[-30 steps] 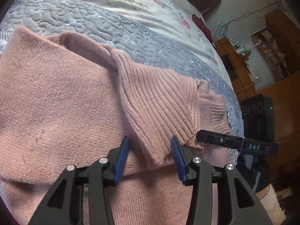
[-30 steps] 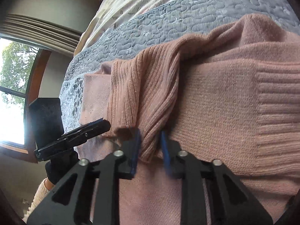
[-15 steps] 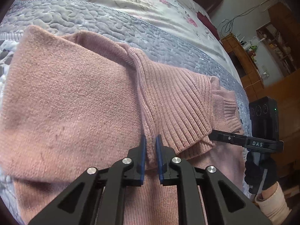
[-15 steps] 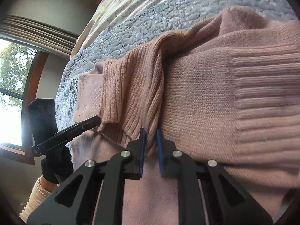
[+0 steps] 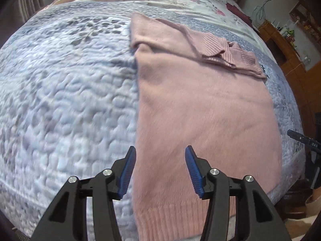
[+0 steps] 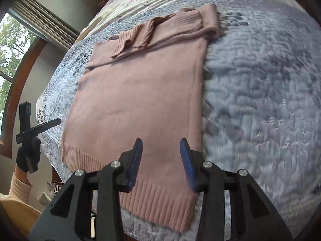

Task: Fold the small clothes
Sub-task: 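Move both tools to the ribbed hem of the pink sweater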

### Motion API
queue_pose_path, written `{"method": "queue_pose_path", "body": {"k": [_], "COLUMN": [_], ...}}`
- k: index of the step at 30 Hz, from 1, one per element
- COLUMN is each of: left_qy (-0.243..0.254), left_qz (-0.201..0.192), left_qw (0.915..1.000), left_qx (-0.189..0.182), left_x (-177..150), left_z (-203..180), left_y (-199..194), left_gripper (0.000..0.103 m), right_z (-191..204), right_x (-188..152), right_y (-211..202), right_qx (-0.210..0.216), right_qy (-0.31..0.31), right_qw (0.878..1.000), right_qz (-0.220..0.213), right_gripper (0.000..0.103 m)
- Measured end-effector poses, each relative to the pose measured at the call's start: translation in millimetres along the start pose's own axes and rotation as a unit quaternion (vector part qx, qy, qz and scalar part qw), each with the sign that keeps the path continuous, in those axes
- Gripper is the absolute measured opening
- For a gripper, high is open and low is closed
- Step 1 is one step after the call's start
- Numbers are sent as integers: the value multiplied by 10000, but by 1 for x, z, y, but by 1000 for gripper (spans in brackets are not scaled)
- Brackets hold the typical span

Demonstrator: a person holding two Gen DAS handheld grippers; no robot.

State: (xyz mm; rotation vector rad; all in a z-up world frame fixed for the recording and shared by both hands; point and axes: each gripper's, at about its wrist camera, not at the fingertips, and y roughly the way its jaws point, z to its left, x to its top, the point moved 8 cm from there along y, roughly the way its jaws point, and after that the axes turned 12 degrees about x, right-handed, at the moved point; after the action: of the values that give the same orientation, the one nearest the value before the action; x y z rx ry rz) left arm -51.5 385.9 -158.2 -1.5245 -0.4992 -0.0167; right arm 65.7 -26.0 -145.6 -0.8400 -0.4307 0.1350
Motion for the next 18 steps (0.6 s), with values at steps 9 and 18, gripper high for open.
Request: {"method": "queue_pose_path", "body": {"k": [9,18], "left_qy": [23,-386], "left_qz": [266,354], "left_qw": [9996,9982], "left_qx": [-59,-291], "left_x": [-76,-97], "left_z": [1,2], "left_y": [1,21], "left_gripper": [55,59], "right_z": [-21,-27], "right_x": [-96,-118], "right_y": [-2,18], "right_qx": [-82,38], "right_qy": [626,798], "right_qw": [9979,9966], "right_qz": [121,177], "right_gripper": [41,41]}}
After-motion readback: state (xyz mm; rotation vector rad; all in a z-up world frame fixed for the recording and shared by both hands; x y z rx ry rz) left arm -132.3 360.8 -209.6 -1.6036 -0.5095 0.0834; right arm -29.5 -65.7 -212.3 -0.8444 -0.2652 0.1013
